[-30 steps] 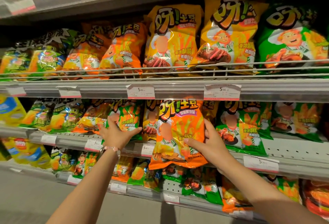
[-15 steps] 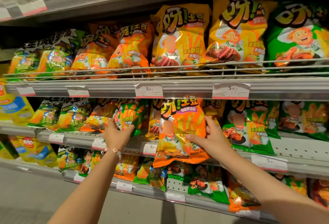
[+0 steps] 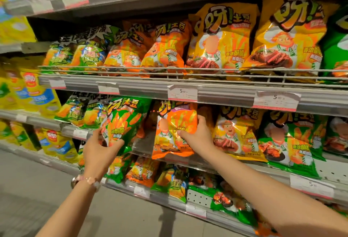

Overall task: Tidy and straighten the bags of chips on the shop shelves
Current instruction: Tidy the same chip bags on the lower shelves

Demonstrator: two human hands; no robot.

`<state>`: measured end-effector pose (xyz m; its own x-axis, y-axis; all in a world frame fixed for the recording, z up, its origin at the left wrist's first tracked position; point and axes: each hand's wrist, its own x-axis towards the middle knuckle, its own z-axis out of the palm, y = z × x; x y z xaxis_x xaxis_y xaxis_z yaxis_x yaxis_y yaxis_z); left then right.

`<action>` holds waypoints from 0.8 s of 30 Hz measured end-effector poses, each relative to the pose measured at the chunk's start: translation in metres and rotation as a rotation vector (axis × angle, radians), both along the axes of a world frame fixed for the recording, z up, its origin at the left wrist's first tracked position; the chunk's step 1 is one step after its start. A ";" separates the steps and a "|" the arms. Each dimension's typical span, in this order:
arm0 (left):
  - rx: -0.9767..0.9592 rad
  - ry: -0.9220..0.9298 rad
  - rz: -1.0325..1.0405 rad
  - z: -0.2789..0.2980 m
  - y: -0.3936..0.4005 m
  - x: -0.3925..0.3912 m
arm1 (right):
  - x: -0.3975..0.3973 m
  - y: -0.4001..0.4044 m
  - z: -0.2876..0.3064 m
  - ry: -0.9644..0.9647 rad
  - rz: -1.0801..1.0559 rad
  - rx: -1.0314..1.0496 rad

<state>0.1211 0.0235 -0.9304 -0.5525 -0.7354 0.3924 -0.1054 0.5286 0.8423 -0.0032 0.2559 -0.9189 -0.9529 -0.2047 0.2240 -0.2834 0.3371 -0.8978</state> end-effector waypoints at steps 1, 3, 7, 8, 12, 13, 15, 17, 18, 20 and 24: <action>-0.002 0.007 0.003 0.000 -0.003 0.006 | -0.002 -0.011 0.000 0.003 -0.008 -0.007; 0.009 0.013 -0.008 -0.002 -0.008 0.017 | -0.006 -0.034 0.000 0.002 -0.022 -0.004; 0.045 0.039 -0.003 -0.011 -0.014 0.030 | -0.017 -0.073 0.000 0.008 -0.061 0.079; 0.056 0.045 0.001 -0.013 -0.014 0.031 | -0.019 -0.080 -0.001 0.005 -0.061 0.089; 0.056 0.060 -0.001 -0.018 -0.010 0.035 | -0.024 -0.101 -0.008 -0.032 -0.040 0.125; 0.045 0.063 -0.001 -0.018 -0.009 0.034 | -0.025 -0.104 -0.010 -0.038 -0.039 0.132; 0.034 0.063 -0.002 -0.018 -0.005 0.032 | -0.029 -0.109 -0.013 -0.065 -0.068 0.149; 0.036 0.064 -0.017 -0.017 -0.002 0.028 | -0.033 -0.113 -0.015 -0.087 -0.128 0.190; 0.037 0.064 -0.024 -0.016 -0.001 0.026 | -0.035 -0.113 -0.017 -0.088 -0.151 0.227; 0.038 0.064 -0.039 -0.015 0.001 0.023 | -0.036 -0.114 -0.019 -0.072 -0.175 0.299; 0.031 0.068 -0.064 -0.016 0.009 0.018 | -0.039 -0.118 -0.019 -0.054 -0.172 0.316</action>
